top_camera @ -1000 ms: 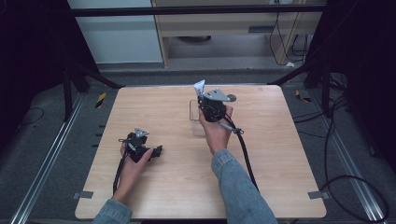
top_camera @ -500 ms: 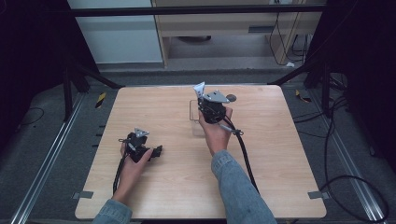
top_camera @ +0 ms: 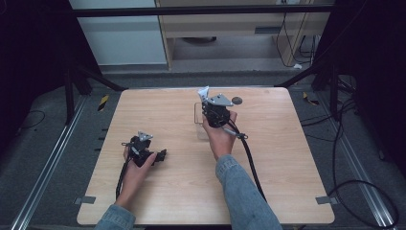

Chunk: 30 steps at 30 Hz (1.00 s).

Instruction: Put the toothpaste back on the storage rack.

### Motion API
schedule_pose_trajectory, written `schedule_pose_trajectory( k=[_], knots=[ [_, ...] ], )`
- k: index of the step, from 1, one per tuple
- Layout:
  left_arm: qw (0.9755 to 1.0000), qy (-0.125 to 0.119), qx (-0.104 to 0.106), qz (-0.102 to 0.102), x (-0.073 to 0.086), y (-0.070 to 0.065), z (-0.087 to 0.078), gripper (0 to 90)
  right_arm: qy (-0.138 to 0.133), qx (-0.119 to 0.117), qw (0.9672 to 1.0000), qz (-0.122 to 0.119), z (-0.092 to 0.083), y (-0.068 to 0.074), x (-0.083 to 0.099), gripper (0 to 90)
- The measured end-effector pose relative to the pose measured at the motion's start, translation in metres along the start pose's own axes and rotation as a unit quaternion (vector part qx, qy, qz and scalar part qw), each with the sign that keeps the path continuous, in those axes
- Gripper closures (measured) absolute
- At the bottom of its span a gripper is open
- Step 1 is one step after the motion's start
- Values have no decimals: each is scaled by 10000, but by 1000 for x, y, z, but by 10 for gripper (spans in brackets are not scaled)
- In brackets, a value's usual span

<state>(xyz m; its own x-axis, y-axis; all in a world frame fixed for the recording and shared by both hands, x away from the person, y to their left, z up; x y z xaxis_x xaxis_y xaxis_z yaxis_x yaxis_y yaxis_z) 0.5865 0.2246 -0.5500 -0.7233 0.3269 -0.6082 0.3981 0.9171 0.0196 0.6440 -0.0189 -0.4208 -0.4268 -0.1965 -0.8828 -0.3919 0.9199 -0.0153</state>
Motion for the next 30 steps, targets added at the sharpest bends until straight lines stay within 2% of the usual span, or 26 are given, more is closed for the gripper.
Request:
schedule_pose_trajectory(
  k=[12, 30],
  knots=[
    [10000, -1, 0, -1, 0, 0, 0, 0, 84, 34, 10000, 28, 3, -3, 1, 796],
    [10000, 2, -3, -1, 0, 0, 0, 0, 257, -18, 9997, 14, 12, -1, 7, 796]
  ],
)
Point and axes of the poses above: each handheld gripper's, and its own axes: z roughly forward along the jaws, x roughly out of its underside, y roughly to its left, the point moved 6 cm from there along z, roughly forward along the jaws, and after that the axes turned 8 degrees about y, right-handed, at the moved point
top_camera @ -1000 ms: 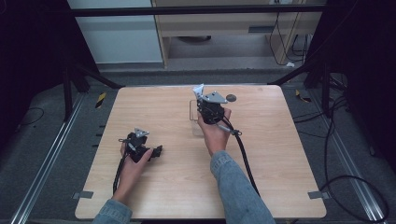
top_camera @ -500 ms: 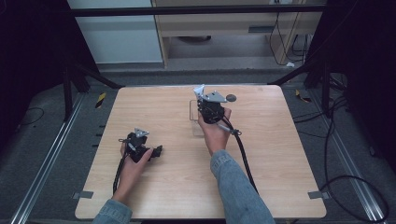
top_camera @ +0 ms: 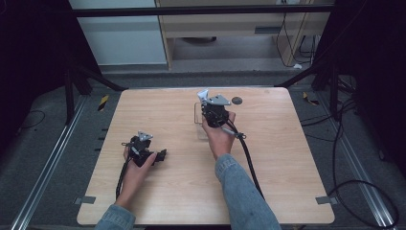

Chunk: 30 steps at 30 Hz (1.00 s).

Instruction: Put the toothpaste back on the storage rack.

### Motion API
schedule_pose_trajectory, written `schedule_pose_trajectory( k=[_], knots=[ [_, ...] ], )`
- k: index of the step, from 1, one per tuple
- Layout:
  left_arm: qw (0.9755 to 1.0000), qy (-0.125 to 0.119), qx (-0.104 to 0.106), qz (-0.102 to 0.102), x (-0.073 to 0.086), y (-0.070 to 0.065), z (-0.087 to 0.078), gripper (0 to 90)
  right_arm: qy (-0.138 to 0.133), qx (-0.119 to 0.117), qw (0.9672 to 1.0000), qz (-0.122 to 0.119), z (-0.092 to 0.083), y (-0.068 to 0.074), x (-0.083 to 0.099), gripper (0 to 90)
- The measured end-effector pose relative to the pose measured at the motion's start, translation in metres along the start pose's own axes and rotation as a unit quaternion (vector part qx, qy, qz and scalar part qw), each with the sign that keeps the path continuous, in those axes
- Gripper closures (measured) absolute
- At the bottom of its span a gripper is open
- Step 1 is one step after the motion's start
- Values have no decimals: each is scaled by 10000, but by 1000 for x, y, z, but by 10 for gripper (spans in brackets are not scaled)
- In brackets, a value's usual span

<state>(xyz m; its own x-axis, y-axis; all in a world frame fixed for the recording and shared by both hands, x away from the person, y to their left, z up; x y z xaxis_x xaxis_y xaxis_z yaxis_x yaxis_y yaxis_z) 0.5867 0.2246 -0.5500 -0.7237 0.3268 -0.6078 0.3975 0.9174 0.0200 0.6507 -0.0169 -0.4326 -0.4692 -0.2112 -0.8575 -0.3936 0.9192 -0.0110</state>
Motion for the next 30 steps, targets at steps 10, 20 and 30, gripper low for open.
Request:
schedule_pose_trajectory(
  k=[10, 20, 30],
  knots=[
    [10000, -2, 1, -2, 0, 0, 0, 0, 84, -29, 10000, -21, 6, 3, 1, 796],
    [10000, -1, 4, -5, 0, 0, 0, 0, 163, -45, 9998, -119, 11, 7, -1, 793],
    [10000, -1, 1, 5, 0, 0, 0, 0, 275, -39, 9994, -209, 19, 10, -5, 791]
  ],
)
Point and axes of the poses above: each handheld gripper's, and its own axes: z roughly forward along the jaws, x roughly out of its underside, y roughly to its left, the point moved 6 cm from there along z, roughly forward along the jaws, and after that the axes turned 8 degrees about y, right-handed, at the moved point
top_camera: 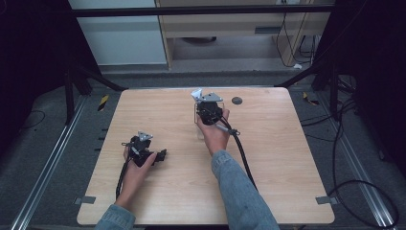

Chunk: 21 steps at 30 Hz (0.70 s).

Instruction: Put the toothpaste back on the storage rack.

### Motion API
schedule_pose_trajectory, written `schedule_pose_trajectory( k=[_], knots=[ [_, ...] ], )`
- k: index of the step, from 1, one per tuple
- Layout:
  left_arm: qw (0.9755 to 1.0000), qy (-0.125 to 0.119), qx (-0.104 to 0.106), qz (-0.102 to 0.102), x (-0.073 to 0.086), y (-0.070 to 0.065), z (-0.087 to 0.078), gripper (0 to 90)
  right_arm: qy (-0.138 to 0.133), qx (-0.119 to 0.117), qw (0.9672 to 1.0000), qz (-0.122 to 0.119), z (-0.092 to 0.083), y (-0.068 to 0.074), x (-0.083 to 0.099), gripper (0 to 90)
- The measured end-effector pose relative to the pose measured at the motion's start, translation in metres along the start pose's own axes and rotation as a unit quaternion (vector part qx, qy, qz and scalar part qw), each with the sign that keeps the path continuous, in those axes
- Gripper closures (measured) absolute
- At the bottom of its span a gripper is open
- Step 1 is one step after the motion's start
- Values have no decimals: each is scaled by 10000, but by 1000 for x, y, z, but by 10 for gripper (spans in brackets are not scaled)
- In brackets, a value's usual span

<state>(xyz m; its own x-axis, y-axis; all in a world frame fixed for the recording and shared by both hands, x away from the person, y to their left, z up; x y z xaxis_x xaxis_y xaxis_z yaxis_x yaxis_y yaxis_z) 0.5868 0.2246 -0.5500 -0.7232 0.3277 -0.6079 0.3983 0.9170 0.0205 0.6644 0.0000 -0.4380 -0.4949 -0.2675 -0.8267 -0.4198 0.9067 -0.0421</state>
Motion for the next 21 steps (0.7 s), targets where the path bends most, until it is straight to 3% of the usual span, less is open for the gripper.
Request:
schedule_pose_trajectory(
  k=[21],
  knots=[
    [10000, 1, 1, -6, 0, 0, 0, 0, 90, -21, 9999, -99, 8, 2, -4, 788]
  ],
)
Point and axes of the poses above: each handheld gripper's, and its own axes: z roughly forward along the jaws, x roughly out of its underside, y roughly to its left, the point moved 6 cm from there along z, roughly forward along the jaws, and after that the axes turned 8 degrees about y, right-handed, at the moved point
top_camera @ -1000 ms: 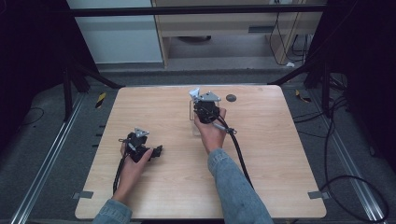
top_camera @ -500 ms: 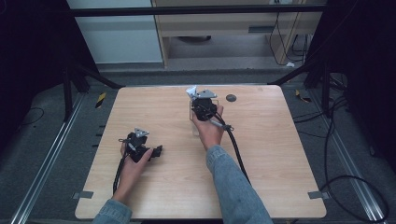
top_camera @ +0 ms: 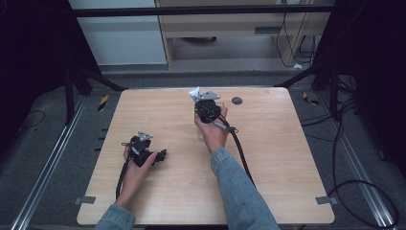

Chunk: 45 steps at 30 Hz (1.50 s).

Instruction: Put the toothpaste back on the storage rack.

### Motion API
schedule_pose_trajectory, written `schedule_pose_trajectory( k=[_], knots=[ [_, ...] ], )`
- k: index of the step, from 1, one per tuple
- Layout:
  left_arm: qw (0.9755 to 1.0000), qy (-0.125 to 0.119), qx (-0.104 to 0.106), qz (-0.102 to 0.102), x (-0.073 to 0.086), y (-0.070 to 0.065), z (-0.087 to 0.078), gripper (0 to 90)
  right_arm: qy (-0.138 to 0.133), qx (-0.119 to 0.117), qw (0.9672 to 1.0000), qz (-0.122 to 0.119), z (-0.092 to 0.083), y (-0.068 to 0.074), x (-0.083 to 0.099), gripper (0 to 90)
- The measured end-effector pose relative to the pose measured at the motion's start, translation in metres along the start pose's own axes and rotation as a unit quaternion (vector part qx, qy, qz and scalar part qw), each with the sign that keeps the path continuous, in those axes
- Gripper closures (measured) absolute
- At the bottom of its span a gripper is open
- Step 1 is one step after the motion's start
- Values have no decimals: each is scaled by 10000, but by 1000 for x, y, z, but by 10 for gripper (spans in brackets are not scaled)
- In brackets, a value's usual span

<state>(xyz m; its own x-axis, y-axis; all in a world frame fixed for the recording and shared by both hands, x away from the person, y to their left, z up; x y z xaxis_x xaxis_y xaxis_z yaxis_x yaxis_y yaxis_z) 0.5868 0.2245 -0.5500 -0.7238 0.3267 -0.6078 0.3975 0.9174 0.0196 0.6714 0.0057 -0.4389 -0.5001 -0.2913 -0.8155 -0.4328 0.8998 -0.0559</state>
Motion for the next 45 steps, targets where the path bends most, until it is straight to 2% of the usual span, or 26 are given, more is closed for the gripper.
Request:
schedule_pose_trajectory(
  k=[10, 34, 45],
  knots=[
    [10000, 1, -1, 7, 0, 0, 0, 0, -1, -59, 10000, 74, 1, -2, 0, 785],
    [10000, -2, 2, -5, 0, 0, 0, 0, 56, -183, 9998, 68, 1, -3, 2, 759],
    [10000, -2, 1, 0, 0, 0, 0, 0, 9, -243, 9997, 82, -9, -4, 3, 734]
  ],
)
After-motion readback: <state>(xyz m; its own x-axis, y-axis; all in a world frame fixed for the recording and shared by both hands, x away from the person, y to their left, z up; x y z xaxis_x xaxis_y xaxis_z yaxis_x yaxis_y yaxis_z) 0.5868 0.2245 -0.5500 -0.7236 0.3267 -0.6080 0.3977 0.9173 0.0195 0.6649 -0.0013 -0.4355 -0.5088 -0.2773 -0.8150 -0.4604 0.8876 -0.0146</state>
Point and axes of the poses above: each handheld gripper's, and its own axes: z roughly forward along the jaws, x roughly out of its underside, y roughly to its left, the point moved 6 cm from there along z, roughly forward along the jaws, and after that the axes turned 8 degrees about y, right-handed, at the moved point
